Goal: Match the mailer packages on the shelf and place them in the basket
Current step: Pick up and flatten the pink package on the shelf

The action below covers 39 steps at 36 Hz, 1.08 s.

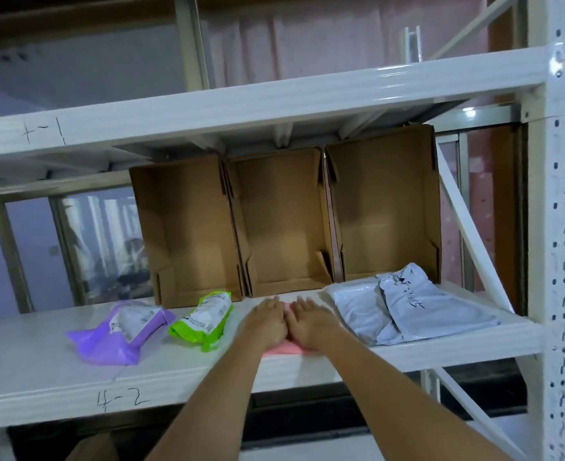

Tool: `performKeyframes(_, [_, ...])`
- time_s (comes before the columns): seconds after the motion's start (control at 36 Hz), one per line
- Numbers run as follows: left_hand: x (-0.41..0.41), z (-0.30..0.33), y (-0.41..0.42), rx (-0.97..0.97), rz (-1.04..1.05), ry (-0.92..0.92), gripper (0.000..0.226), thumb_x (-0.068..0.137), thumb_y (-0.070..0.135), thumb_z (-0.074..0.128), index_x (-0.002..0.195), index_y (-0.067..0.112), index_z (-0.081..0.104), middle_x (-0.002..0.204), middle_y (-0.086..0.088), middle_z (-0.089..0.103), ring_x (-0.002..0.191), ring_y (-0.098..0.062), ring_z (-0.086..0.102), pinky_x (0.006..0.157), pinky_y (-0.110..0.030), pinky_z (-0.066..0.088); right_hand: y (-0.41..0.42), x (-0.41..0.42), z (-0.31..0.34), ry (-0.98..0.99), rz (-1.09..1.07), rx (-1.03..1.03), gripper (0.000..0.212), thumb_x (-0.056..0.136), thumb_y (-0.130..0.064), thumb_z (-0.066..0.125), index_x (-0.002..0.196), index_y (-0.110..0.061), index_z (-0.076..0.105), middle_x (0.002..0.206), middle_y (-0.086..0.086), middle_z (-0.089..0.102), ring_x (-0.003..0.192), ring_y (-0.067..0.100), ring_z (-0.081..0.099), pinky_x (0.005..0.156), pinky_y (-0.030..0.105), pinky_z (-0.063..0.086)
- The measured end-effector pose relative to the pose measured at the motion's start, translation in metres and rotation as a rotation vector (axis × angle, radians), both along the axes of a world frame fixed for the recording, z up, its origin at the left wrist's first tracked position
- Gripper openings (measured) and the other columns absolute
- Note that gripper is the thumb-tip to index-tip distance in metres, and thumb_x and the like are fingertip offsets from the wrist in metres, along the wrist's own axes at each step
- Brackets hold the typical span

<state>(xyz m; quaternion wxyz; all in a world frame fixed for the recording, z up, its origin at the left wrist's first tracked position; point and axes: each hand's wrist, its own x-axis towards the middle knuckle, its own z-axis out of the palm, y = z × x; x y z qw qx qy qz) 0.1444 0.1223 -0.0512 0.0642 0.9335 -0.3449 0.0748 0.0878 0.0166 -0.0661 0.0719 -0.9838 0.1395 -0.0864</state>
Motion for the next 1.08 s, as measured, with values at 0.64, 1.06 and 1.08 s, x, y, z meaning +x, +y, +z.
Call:
performKeyframes(0.64, [0.013,-0.013,-0.010,0.191,-0.028,0.082,0.065,0.100,0.040,0.031,0.154,0.017,0.005,0.161,0.008,-0.010,0.148,-0.016,-0.013,0.121,-0.044,-0.001,-0.008,0.009,-0.001,0.190,0.026,-0.006,0.062,0.102,-0.046,0.002,0.156,-0.017,0.004,0.163,0.004,0.003,0.150,0.020,0.004,0.122,0.042,0.006])
performKeyframes(1.06, [0.011,-0.015,-0.008,0.143,-0.035,0.089,0.061,0.099,0.045,0.028,0.154,0.023,0.012,0.161,0.008,-0.003,0.148,-0.017,-0.011,0.121,-0.044,0.001,-0.006,0.003,-0.002,0.137,0.050,-0.043,0.062,0.102,-0.048,0.003,0.156,-0.019,0.009,0.163,0.002,0.007,0.150,0.020,0.007,0.121,0.043,0.008])
performKeyframes(1.08, [0.012,-0.016,-0.008,0.122,-0.035,0.081,0.061,0.099,0.044,0.028,0.154,0.023,0.013,0.161,0.008,-0.002,0.148,-0.018,-0.010,0.121,-0.043,0.002,-0.005,0.002,-0.002,0.118,0.044,-0.041,0.062,0.102,-0.048,0.003,0.156,-0.020,0.010,0.163,0.002,0.007,0.150,0.020,0.008,0.121,0.043,0.008])
